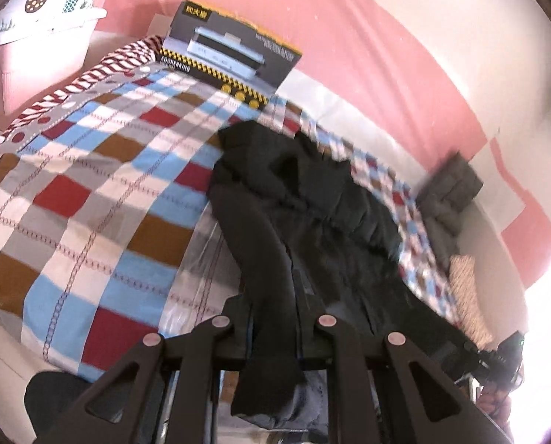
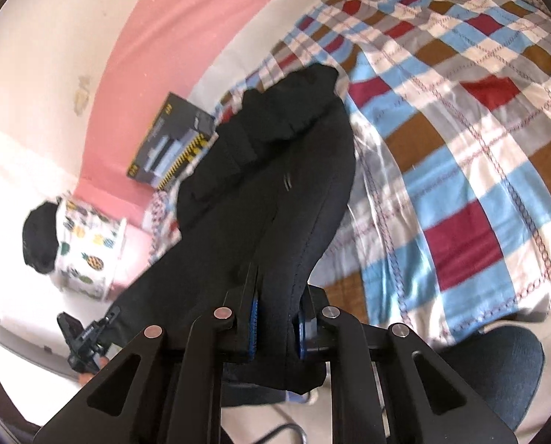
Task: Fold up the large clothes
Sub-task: 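Carry the held hem over the coat body toward the collar with both grippers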
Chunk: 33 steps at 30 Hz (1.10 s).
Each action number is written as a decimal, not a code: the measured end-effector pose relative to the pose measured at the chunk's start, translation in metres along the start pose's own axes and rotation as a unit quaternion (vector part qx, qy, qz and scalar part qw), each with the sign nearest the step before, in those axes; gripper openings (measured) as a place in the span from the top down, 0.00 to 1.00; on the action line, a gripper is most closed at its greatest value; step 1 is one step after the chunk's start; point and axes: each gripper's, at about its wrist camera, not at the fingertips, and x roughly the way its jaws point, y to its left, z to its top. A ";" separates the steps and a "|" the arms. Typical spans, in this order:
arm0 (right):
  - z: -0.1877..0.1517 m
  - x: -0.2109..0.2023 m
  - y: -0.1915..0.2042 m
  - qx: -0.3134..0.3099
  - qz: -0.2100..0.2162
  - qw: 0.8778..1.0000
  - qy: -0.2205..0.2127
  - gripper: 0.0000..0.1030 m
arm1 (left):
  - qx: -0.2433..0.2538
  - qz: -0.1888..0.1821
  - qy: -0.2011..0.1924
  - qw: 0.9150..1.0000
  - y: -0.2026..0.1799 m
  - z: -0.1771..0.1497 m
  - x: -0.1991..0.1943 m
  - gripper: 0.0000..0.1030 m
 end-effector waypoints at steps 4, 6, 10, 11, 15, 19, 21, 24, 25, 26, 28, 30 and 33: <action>0.025 -0.001 0.009 0.005 0.021 0.999 -0.024 0.85 | 0.003 -0.008 -0.023 1.000 -0.007 0.028 0.005 0.85; 0.042 0.001 0.016 0.004 0.029 0.999 -0.036 0.85 | 0.011 -0.011 -0.033 0.999 -0.013 0.042 0.010 0.85; 0.078 0.010 0.029 -0.008 0.037 0.998 -0.053 0.85 | 0.026 -0.018 -0.052 0.998 -0.028 0.073 0.023 0.85; 0.085 0.012 0.032 -0.011 0.038 0.998 -0.055 0.85 | 0.030 -0.019 -0.057 0.998 -0.032 0.081 0.027 0.85; 0.128 0.030 0.049 -0.025 0.037 0.997 -0.069 0.85 | 0.039 -0.020 -0.069 0.997 -0.045 0.115 0.048 0.85; 0.167 0.052 0.061 -0.035 0.033 0.996 -0.073 0.85 | 0.044 -0.012 -0.076 0.996 -0.053 0.149 0.077 0.85; 0.189 0.068 0.067 -0.036 0.032 0.996 -0.074 0.85 | 0.043 -0.006 -0.076 0.996 -0.056 0.166 0.095 0.85; 0.215 0.092 0.069 -0.029 0.029 0.997 -0.070 0.85 | 0.042 0.005 -0.073 0.996 -0.059 0.190 0.121 0.85; 0.226 0.103 0.070 -0.026 0.026 0.997 -0.068 0.85 | 0.041 0.010 -0.070 0.997 -0.061 0.199 0.133 0.85; 0.237 0.114 0.069 -0.022 0.022 0.997 -0.064 0.85 | 0.042 0.015 -0.067 0.997 -0.061 0.206 0.144 0.85; 0.255 0.136 0.066 -0.015 0.016 0.998 -0.056 0.85 | 0.040 0.027 -0.059 0.997 -0.060 0.221 0.167 0.85; 0.269 0.158 0.063 -0.012 0.005 0.999 -0.049 0.85 | 0.039 0.039 -0.049 0.997 -0.058 0.234 0.194 0.85; 0.292 0.201 0.049 0.002 -0.018 0.999 -0.029 0.85 | 0.037 0.063 -0.030 0.997 -0.051 0.247 0.238 0.85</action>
